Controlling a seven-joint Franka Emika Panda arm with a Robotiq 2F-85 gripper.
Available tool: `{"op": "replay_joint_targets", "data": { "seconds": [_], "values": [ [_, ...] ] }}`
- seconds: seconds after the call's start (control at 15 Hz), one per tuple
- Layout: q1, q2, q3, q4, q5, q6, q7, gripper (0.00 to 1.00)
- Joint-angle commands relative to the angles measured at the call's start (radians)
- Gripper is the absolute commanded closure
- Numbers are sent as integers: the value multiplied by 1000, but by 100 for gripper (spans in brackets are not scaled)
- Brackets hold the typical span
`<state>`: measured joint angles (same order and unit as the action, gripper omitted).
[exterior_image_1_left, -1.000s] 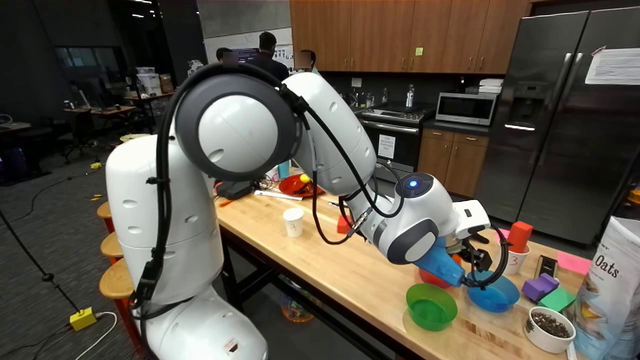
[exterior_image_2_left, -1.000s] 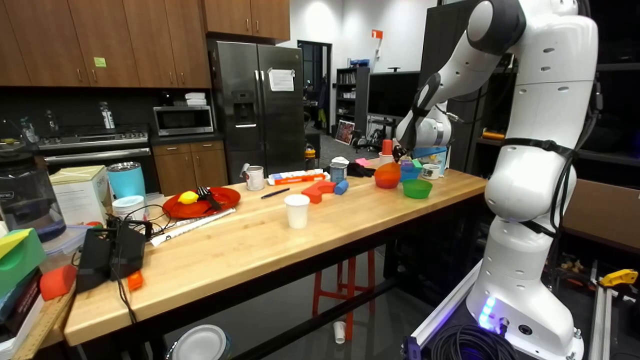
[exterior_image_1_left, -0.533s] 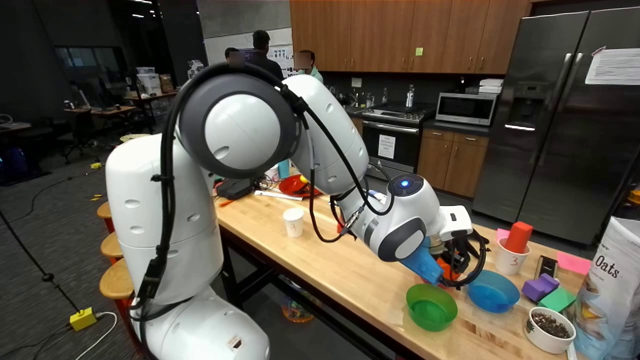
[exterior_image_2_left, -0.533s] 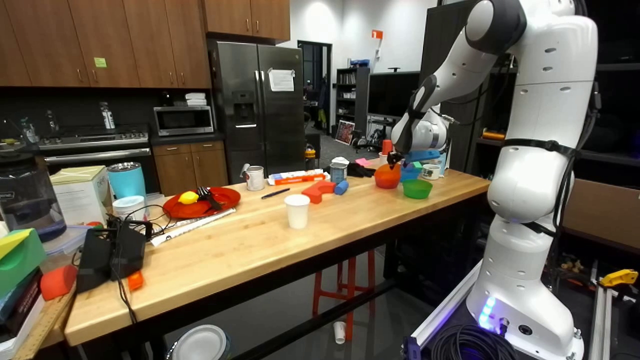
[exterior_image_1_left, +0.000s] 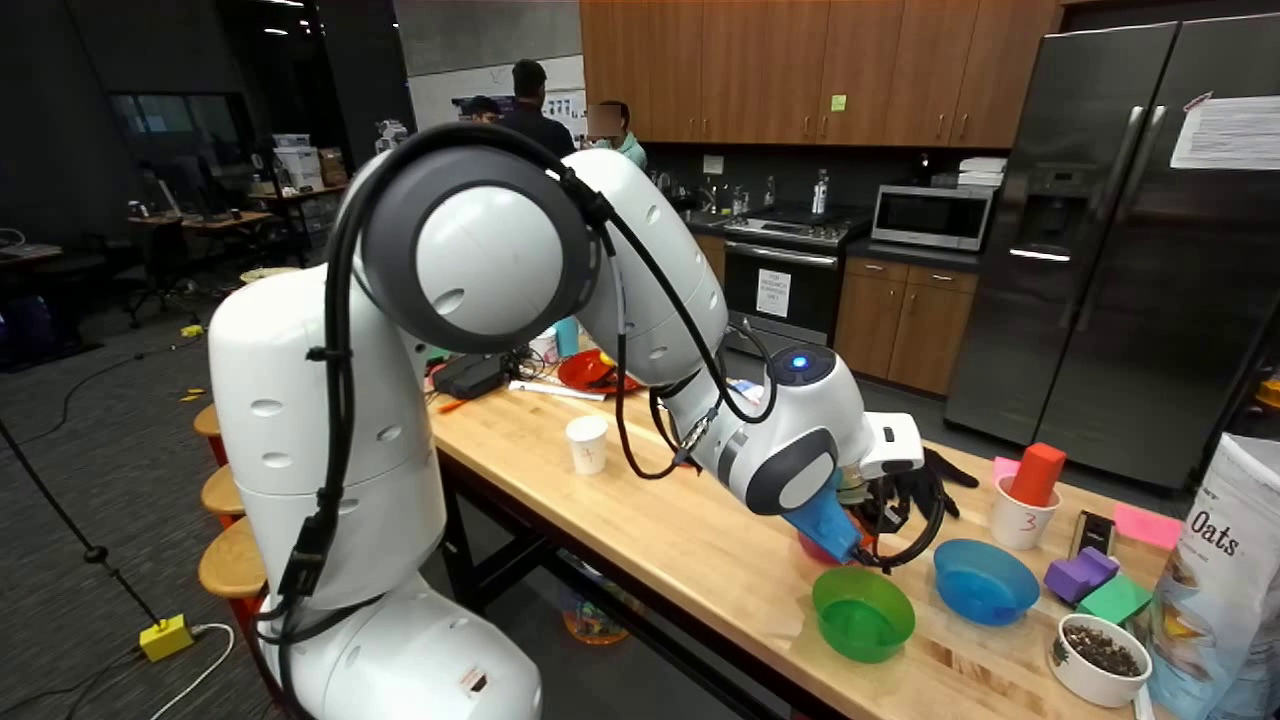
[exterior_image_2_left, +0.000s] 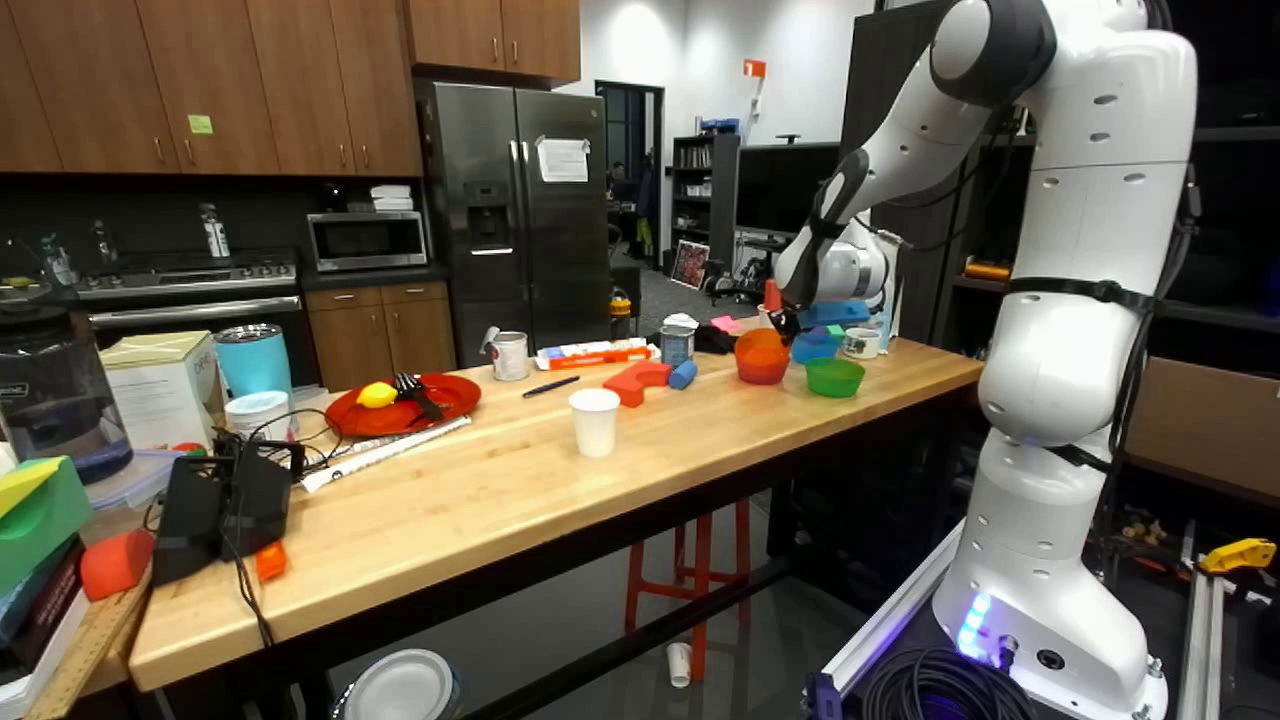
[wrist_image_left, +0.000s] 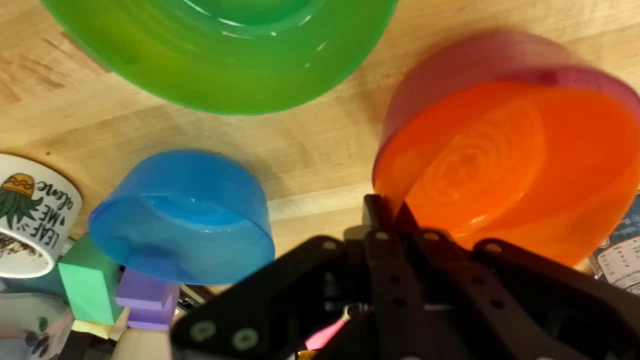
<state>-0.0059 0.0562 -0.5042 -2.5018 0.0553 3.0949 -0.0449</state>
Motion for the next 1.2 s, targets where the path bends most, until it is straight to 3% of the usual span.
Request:
{"op": "replay_joint_targets", "data": {
  "seconds": [0.0,0.33,0.4,0.47,0.53,0.8,1.0,1.13],
  "values": [
    [15,-49,-1,-24,-13,-24,40,100],
    [13,-99,-1,-46,-17,-1,54,99],
    [-83,-107,98,-48,-7,-1,47,99],
    [-89,-130,115,-57,5,-11,50,99],
    [-17,-155,72,-71,82,-27,14,99],
    [86,-232,63,-91,385,-114,-74,99],
    [127,-254,35,-97,527,-129,-136,99],
    [103,-259,29,-114,528,-113,-146,99]
  ]
}}
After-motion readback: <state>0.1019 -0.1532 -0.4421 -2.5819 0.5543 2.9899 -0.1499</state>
